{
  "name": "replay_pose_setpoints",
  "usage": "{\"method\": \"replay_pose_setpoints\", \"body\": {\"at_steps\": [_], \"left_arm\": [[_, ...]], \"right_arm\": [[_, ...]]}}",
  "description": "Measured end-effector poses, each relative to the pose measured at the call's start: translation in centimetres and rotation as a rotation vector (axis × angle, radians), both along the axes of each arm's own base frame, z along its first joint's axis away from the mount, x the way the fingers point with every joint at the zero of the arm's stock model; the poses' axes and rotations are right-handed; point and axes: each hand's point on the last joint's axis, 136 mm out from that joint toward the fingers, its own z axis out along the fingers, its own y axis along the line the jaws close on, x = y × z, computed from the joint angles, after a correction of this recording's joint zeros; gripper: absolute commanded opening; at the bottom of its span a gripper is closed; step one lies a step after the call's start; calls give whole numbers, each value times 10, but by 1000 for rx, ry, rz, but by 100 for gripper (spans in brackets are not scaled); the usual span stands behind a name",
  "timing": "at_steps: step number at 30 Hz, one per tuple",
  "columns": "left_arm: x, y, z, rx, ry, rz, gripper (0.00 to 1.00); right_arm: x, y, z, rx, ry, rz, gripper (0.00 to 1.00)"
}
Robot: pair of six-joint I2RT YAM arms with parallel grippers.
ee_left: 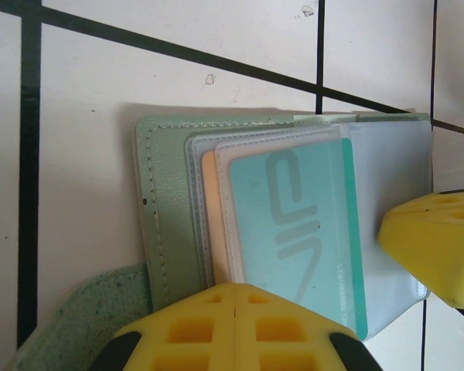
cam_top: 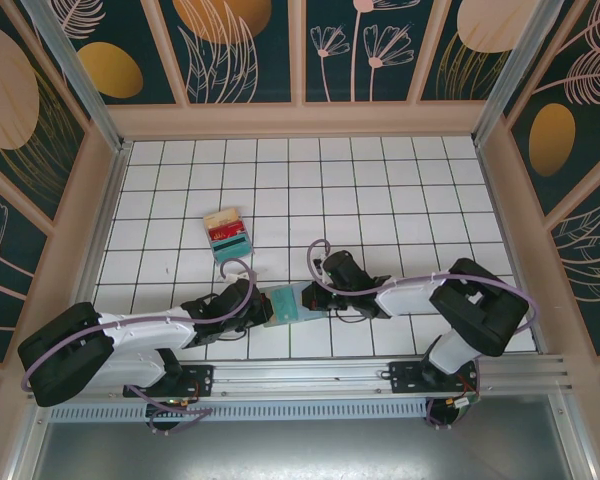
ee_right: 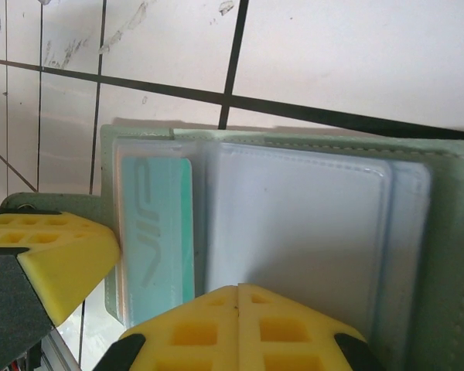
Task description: Take the credit cards out of the card holder
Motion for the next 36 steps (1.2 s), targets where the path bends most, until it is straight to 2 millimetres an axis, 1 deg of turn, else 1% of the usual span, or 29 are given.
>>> {"method": "replay_pose_setpoints", "body": {"at_steps": [2, 5, 8, 16, 18, 24, 36], "left_arm": [[0, 0, 0, 0, 0, 0, 0], [0, 0, 0, 0, 0, 0, 0], [0, 0, 0, 0, 0, 0, 0], [0, 0, 0, -1, -1, 0, 0], [0, 0, 0, -1, -1, 0, 0], [0, 0, 0, -1, -1, 0, 0], [0, 0, 0, -1, -1, 0, 0]], "right_arm": [[-1, -1, 0, 2, 1, 3, 0], [-3, 1, 3, 13, 3, 13, 10], [-3, 3, 9, 28, -10, 23, 17], [3, 13, 20, 54, -31, 31, 18], [4, 16, 19, 55, -28, 35, 18], [-2, 17, 3, 30, 9, 53, 19], [-3, 23, 3, 41, 20, 72, 18]]}}
